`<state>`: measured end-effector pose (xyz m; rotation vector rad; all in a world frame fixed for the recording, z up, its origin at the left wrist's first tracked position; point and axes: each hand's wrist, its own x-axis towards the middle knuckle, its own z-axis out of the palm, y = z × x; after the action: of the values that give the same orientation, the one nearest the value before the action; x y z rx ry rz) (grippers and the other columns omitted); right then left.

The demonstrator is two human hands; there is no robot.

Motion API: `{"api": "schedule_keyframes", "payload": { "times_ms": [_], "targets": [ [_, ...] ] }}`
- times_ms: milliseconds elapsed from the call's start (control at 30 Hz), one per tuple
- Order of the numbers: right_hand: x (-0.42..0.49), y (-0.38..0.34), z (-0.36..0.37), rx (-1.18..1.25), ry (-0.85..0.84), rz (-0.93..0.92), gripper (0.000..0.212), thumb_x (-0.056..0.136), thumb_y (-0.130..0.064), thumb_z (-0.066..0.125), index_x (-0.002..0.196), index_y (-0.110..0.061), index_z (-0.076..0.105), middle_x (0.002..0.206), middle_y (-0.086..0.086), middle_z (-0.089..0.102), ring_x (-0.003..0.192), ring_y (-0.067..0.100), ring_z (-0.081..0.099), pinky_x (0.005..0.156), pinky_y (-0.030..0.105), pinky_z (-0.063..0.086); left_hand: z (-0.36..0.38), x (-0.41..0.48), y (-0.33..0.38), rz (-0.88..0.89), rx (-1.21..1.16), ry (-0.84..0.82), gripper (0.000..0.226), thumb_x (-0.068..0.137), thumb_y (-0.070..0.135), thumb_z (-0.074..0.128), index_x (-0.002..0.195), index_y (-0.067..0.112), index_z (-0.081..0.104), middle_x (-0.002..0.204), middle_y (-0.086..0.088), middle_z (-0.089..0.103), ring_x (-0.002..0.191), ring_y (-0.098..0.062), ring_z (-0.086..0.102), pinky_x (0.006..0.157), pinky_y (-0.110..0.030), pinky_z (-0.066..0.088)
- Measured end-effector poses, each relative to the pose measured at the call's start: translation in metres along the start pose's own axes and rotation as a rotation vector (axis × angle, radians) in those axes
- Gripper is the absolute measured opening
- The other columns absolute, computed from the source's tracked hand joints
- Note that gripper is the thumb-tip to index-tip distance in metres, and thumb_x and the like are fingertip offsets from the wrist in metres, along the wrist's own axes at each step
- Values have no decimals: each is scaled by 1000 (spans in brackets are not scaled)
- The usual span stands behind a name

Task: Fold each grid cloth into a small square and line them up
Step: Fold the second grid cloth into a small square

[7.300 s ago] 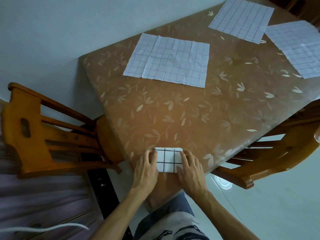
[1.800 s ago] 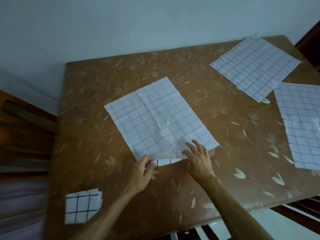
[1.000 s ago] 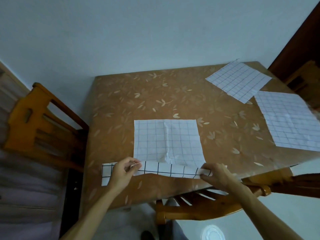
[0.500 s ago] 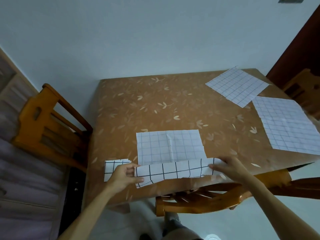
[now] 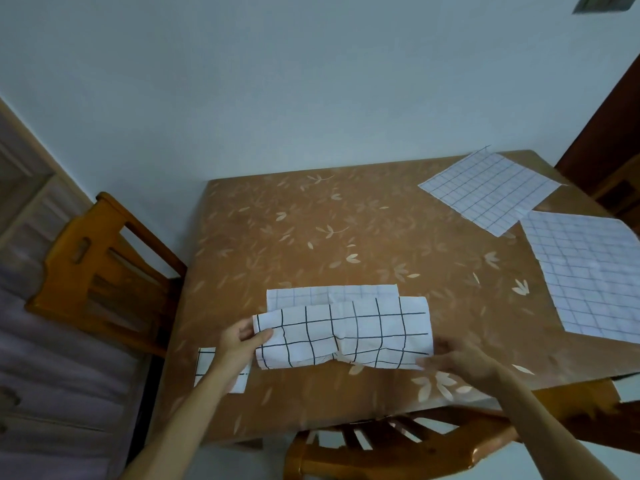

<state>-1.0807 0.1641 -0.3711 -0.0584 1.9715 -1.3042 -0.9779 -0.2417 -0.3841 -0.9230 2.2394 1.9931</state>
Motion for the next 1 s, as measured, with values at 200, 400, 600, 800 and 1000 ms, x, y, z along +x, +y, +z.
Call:
{"api": "schedule_keyframes", "payload": {
  "times_ms": [200, 400, 600, 800, 1000],
  "targets": [
    [37, 21, -14, -135, 177, 21, 14, 85, -19, 75, 98, -17, 75, 93, -5, 76, 86, 12, 71, 80, 27, 55, 32, 4, 12, -54, -35, 81, 20, 96, 42, 58, 101, 26, 69, 102, 0, 74, 94, -18, 69, 77, -34, 57],
    [60, 18, -30, 34, 274, -58, 19, 88, -15, 72, 107, -14, 72, 102, 0, 74, 93, 14, 69, 73, 22, 51, 29, 22, -32, -254, -24, -40, 75, 70, 88, 53, 120, 33, 68, 121, 5, 71, 110, -19, 67, 99, -48, 51],
    [86, 19, -40, 120, 305, -92, 24, 87, -27, 73, 106, -13, 72, 101, 2, 75, 93, 19, 72, 85, 40, 58, 54, -4, -24, -269, 238, -118, 44, 75, 52, 72, 110, 26, 64, 111, 11, 66, 110, -19, 63, 94, -33, 51],
    [96, 31, -44, 100, 168, -89, 41, 75, -42, 79, 107, -18, 70, 103, -3, 75, 91, 13, 73, 76, 30, 60, 63, 8, -37, -272, 350, 46, 67, 88, 32, 71, 143, 6, 45, 144, -11, 52, 132, -28, 50, 107, -39, 41],
    [102, 70, -47, -58, 70, 48, 43, 68, -44, 85, 102, -21, 75, 96, -3, 77, 92, 15, 73, 89, 41, 58, 66, 10, -45, -343, 355, 52, 69, 88, 37, 70, 144, 7, 43, 144, -13, 50, 129, -29, 51, 105, -41, 46]
  ]
}}
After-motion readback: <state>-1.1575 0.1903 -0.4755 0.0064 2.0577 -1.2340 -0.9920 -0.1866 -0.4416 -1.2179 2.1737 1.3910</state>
